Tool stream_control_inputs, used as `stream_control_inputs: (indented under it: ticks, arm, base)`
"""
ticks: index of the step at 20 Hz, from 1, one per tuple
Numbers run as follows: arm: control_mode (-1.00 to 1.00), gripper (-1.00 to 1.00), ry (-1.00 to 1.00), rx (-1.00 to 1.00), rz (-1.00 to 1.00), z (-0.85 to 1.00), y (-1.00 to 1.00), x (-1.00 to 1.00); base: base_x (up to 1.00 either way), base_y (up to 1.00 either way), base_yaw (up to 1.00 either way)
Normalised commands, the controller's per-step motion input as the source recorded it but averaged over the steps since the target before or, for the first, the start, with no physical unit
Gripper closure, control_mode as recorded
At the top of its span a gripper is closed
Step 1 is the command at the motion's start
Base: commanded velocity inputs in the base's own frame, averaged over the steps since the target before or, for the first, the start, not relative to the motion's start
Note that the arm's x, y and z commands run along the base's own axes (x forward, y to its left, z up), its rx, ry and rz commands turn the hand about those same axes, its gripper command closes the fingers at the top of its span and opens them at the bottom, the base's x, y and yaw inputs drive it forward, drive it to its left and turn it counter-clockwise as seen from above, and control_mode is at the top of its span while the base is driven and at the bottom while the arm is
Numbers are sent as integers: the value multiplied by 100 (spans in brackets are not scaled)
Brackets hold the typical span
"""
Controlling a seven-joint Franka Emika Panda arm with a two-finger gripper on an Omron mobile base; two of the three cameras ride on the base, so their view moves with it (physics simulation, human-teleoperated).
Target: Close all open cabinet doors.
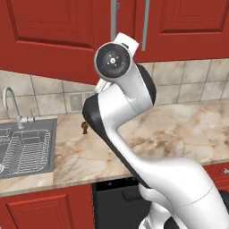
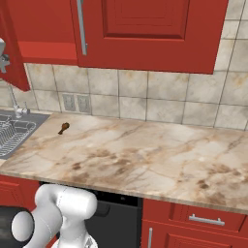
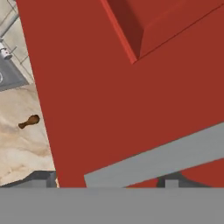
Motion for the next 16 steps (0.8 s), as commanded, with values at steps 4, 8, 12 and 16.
stream_control_inputs:
  ticks: [4, 8, 12, 16]
  arm:
    - [-100, -100, 4, 5, 0, 10, -9, 91]
    - [-100, -100, 1, 4, 0, 5, -13, 80]
    - [-100, -100, 1, 4, 0, 1, -15, 75]
    - [-100, -100, 0, 3, 0, 0, -14, 68]
  base:
    - [0, 0, 0]
    - [0, 0, 0]
    - [0, 0, 0]
    - [0, 0, 0]
